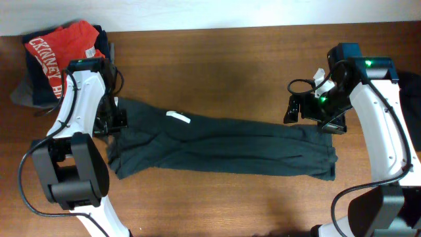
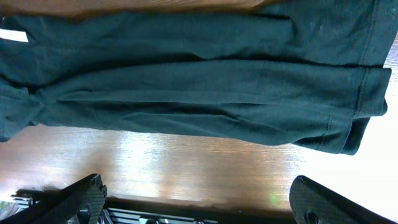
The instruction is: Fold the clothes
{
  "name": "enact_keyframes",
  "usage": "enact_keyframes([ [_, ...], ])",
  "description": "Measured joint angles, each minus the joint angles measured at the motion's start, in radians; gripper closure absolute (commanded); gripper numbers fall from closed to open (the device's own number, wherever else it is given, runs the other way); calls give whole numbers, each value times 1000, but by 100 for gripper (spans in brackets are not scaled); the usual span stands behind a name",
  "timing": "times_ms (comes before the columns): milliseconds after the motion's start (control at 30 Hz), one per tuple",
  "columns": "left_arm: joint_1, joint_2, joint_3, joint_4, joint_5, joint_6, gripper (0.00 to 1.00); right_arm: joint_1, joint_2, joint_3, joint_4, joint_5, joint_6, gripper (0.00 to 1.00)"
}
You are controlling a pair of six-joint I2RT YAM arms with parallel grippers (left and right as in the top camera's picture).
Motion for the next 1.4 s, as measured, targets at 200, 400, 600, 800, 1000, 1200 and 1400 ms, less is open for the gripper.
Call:
enact_keyframes([
  [200,0,0,0,-54,35,17,1,1,0,0,14,-11,0,1],
  [400,-2,0,0,-81,131,43,1,31,0,0,53,-26,0,1],
  [600,-34,-1,-5,-56,166,114,4,74,0,0,94,-29,-1,1],
  [800,-113,-2,-29,90,177,224,11,87,0,0,131,-29,0,1],
  [1000,-177,-2,-62,166,177,380,16,87,0,0,131,-29,0,1],
  [1200,-185,-2,-122,206,187,452,25,87,0,0,131,-29,0,1],
  [1400,-185,-2,-211,252,195,473,27,87,0,0,131,-29,0,1],
])
